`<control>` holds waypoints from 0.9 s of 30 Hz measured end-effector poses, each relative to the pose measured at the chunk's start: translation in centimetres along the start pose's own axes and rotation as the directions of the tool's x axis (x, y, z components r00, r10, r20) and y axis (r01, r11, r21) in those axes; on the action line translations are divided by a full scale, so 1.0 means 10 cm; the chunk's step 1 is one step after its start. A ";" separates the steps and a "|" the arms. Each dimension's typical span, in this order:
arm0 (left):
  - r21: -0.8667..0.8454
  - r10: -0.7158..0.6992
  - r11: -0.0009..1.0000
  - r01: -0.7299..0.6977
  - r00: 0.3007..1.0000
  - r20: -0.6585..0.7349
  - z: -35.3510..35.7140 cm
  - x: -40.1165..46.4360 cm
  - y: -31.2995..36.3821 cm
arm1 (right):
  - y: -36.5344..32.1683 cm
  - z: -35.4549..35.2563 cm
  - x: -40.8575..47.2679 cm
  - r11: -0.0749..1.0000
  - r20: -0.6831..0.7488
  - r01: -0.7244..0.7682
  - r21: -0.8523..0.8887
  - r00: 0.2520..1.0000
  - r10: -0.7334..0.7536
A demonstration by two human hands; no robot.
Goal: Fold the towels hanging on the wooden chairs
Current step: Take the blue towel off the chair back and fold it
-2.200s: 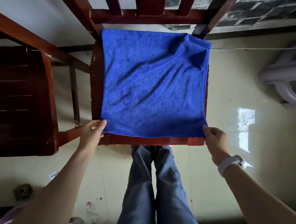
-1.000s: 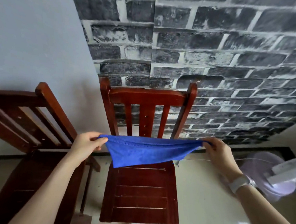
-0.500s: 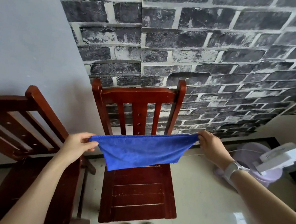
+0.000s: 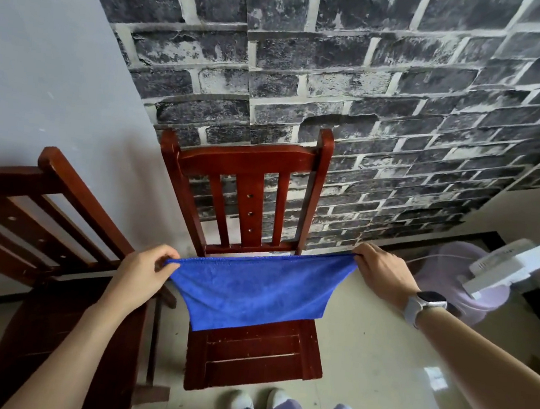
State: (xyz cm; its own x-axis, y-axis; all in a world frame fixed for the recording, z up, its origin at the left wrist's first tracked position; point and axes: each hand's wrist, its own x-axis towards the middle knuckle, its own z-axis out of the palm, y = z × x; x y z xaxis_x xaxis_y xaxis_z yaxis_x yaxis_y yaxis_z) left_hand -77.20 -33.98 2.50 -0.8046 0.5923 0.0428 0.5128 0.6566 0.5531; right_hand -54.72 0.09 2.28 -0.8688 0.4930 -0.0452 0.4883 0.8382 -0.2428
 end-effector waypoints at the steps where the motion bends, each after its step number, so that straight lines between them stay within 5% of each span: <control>1: 0.008 0.004 1.000 -0.004 1.000 0.011 0.01 -0.02 0.00 | 0.00 0.00 -0.01 0.999 0.003 0.005 0.041 1.000 -0.005; 12: 0.011 -0.018 1.000 0.018 1.000 0.014 0.05 -0.20 -0.11 | 0.11 0.05 -0.21 0.989 -0.105 0.143 -0.032 0.984 -0.145; 15: -0.028 -0.051 0.998 0.050 0.998 -0.042 0.19 -0.30 -0.11 | 0.09 0.17 -0.29 0.997 -0.109 0.063 0.041 0.992 -0.058; 20: -0.478 -0.353 0.830 0.288 0.934 -0.051 0.46 -0.56 -0.05 | -0.05 0.51 -0.53 0.860 -0.109 -0.162 0.484 0.964 0.242; 27: -0.323 -0.416 0.880 0.349 0.894 -0.166 0.80 -0.84 -0.19 | -0.07 0.89 -0.71 0.807 -0.004 -0.301 0.508 0.936 0.352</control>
State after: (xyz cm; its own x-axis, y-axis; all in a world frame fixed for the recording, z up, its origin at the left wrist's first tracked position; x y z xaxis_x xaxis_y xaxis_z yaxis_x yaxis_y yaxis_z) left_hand -68.97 -36.44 -5.57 -0.9825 0.1786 -0.0536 0.0731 0.6336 0.7702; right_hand -49.60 -6.11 -5.81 -0.6409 0.7576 -0.1237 0.6142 0.4094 -0.6747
